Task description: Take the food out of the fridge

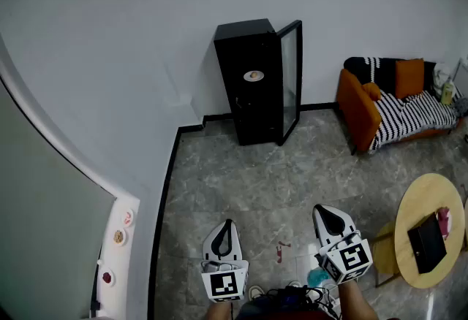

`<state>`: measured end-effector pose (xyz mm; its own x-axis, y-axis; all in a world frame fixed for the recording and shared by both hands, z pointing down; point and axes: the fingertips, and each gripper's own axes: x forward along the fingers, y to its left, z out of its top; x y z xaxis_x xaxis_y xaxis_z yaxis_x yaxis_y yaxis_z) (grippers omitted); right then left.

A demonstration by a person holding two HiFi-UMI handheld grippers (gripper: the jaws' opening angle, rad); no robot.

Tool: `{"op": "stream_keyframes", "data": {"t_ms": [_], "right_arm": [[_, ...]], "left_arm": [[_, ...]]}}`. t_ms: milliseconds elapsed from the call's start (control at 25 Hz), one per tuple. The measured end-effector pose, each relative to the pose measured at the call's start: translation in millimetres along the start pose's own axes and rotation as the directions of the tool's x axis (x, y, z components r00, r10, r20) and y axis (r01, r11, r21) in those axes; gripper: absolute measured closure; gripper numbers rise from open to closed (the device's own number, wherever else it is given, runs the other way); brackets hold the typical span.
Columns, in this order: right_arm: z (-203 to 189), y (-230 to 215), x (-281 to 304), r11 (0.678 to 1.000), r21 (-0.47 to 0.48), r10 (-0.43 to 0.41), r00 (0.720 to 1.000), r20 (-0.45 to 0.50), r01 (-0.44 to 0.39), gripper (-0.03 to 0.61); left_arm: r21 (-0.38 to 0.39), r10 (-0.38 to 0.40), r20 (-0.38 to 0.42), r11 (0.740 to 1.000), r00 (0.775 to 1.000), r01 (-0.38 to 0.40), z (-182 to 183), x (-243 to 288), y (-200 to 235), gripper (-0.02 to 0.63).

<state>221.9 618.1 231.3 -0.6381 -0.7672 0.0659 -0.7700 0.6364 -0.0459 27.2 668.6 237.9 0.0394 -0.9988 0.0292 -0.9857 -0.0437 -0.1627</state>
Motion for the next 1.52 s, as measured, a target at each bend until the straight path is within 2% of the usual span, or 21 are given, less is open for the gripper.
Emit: {"op": "stream_keyframes", "data": {"t_ms": [200, 400, 680, 880, 960, 1120, 1280, 1520], "right_arm": [[3.8, -5.4, -2.2, 1.000, -0.008, -0.002, 1.000, 0.011, 0.002, 0.557], [5.2, -12.5, -2.6, 1.000, -0.010, 0.016, 1.000, 0.007, -0.016, 0.557], [13.3, -36.7, -5.9, 0.999, -0.019, 0.053, 0.993, 0.101, -0.051, 0.557], [11.7, -52.1, -1.9, 0.999, -0.026, 0.050, 0.994, 0.098, -0.048, 0.557], [10.0, -56.9, 1.5, 0.999, -0.025, 0.046, 0.995, 0.092, -0.044, 0.557], [7.0, -63.0, 18.3, 0.999, -0.024, 0.042, 0.996, 0.083, -0.040, 0.557], [4.1, -67.3, 41.4, 0.999, -0.019, 0.030, 0.997, 0.072, -0.029, 0.557], [8.2, -67.7, 87.6, 1.000, -0.018, 0.009, 0.998, 0.066, -0.008, 0.557]], "left_arm": [[-0.081, 0.031, 0.079, 0.996, 0.996, -0.024, 6.8, -1.1, -2.4, 0.600], [-0.001, 0.017, -0.005, 1.000, 1.000, -0.017, 3.9, -1.4, -12.9, 0.600], [-0.067, 0.061, 0.038, 0.996, 0.997, -0.059, 7.4, 10.3, -36.1, 0.600], [-0.054, 0.057, 0.026, 0.997, 0.998, -0.056, 9.8, 18.8, -47.4, 0.600], [-0.033, 0.049, 0.000, 0.998, 0.999, -0.049, 6.9, 24.6, -49.0, 0.600], [-0.044, 0.041, -0.001, 0.998, 0.999, -0.041, 2.0, 45.5, -45.2, 0.600], [-0.102, 0.042, 0.068, 0.994, 0.997, -0.035, 5.0, 70.4, -37.1, 0.600], [-0.104, 0.021, 0.074, 0.995, 0.997, -0.013, 3.8, 107.5, -10.1, 0.600]]}}
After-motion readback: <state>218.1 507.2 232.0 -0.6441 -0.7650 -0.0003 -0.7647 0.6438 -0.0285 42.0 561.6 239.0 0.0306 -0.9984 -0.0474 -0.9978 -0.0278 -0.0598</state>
